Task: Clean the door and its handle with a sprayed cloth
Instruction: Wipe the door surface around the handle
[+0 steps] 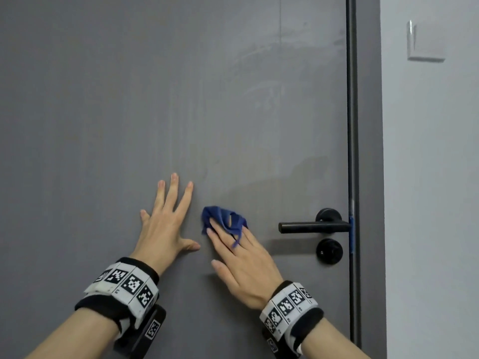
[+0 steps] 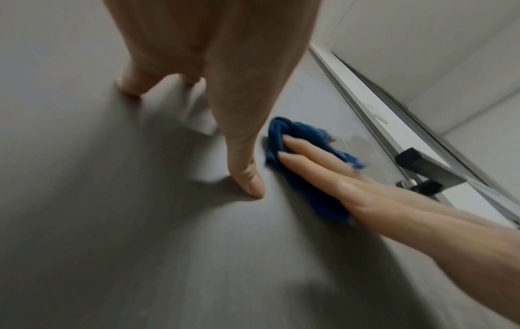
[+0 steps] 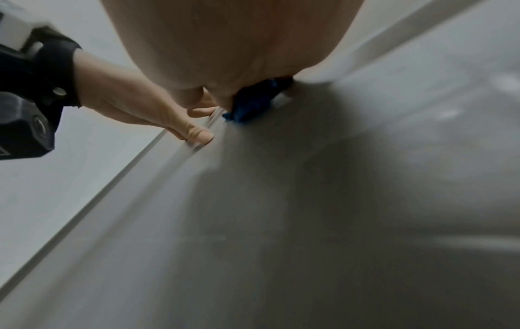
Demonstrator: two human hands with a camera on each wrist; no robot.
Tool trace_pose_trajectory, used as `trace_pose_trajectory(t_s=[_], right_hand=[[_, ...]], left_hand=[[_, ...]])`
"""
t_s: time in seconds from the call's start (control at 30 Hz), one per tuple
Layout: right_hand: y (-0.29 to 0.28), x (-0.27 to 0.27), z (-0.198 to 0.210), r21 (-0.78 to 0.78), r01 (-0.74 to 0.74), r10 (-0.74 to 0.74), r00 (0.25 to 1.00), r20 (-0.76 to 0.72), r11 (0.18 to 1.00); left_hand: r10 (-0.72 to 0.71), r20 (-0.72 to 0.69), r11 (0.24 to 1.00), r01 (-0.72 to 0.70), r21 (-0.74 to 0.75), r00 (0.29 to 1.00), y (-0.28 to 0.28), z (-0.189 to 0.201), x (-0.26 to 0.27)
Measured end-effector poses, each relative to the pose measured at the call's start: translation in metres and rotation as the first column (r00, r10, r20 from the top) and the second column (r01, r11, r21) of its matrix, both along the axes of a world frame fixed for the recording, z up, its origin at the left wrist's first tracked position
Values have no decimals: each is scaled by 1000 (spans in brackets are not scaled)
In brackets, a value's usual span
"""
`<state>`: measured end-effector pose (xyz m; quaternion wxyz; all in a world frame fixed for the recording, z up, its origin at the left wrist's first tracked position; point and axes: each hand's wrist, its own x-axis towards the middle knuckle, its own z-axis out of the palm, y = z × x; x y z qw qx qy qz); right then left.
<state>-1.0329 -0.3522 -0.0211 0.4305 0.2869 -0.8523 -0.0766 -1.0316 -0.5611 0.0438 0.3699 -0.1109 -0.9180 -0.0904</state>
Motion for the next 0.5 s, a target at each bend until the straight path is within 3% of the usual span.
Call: trace_pose_trajectory(t_s=[0.1,0.2,0.3,0.37,0.43,0.5], right_hand=[[36,6,-27,-103,102,-101,995,12,989],[73,13,-46,-474,211,-221,975,34,855],[61,10,-49,-620,164,-180,983,38,767],[21,9,-55,-511,123,-131,991,20,851],[-23,7,-72,-297,33,-22,999,38,954],[-48,9,-84,-135,-33,46,995,92,990]], left_hand=[[85,29,991,-82,-103,996,0,-14,5],[141,73,979,-128,-157,987,12,-30,6],[93,64,985,-83,-153,994,14,-36,4],[57,51,989,-50,-137,997,6,-40,3],[19,32,992,-15,-127,999,-5,-45,2],[-41,29,996,43,-75,999,-16,-52,1]])
